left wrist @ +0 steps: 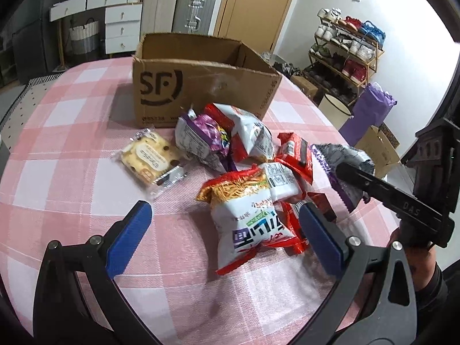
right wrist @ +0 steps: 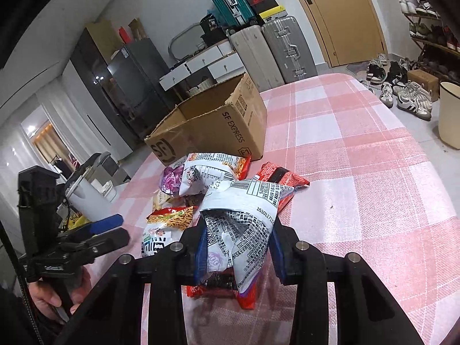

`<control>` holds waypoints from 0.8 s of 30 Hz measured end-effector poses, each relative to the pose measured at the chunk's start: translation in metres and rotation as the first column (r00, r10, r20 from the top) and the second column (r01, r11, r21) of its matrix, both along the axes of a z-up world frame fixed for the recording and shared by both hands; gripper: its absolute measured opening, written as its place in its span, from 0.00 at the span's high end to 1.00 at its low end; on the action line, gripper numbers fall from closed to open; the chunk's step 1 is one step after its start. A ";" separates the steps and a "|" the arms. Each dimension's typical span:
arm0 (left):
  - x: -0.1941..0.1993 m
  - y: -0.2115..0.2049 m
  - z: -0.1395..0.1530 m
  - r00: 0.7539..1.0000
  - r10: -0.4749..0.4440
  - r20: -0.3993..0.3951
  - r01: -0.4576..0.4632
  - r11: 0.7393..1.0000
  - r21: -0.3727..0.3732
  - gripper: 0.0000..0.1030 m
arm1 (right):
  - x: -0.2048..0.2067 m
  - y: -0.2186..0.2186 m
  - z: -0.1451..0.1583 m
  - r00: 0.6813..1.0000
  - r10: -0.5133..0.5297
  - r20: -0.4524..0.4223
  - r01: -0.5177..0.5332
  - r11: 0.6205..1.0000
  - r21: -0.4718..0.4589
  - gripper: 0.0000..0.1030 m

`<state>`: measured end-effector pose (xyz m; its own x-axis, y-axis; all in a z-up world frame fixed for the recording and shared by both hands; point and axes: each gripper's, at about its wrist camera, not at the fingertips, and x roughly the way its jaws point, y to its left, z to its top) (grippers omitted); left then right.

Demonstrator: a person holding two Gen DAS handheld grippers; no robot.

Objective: Organize snacks
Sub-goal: 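Grasp the silver-and-white bag with the right gripper while the left grasps the white noodle bag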

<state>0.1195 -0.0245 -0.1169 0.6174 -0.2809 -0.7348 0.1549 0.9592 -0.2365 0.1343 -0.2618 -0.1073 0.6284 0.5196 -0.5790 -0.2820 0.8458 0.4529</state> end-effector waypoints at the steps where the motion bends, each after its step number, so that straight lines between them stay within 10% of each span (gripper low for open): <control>1: 0.001 -0.002 -0.002 1.000 -0.001 -0.005 0.001 1.000 0.003 0.01 | -0.002 -0.001 0.001 1.000 0.002 0.003 -0.002 1.000 0.001 0.65; 14: 0.032 -0.023 -0.024 0.994 0.044 -0.097 -0.038 0.997 0.063 0.02 | -0.017 -0.014 0.002 1.000 0.002 0.019 -0.002 1.000 0.015 0.65; 24: 0.048 -0.032 -0.038 0.989 -0.020 -0.147 0.018 1.000 -0.011 0.52 | -0.023 -0.012 0.005 0.999 0.024 0.045 -0.025 1.000 0.015 0.65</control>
<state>0.1675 -0.0564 -0.1545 0.4971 -0.2989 -0.8146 0.1358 0.9540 -0.2671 0.1117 -0.2739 -0.1026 0.6402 0.5443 -0.5421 -0.3232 0.8310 0.4527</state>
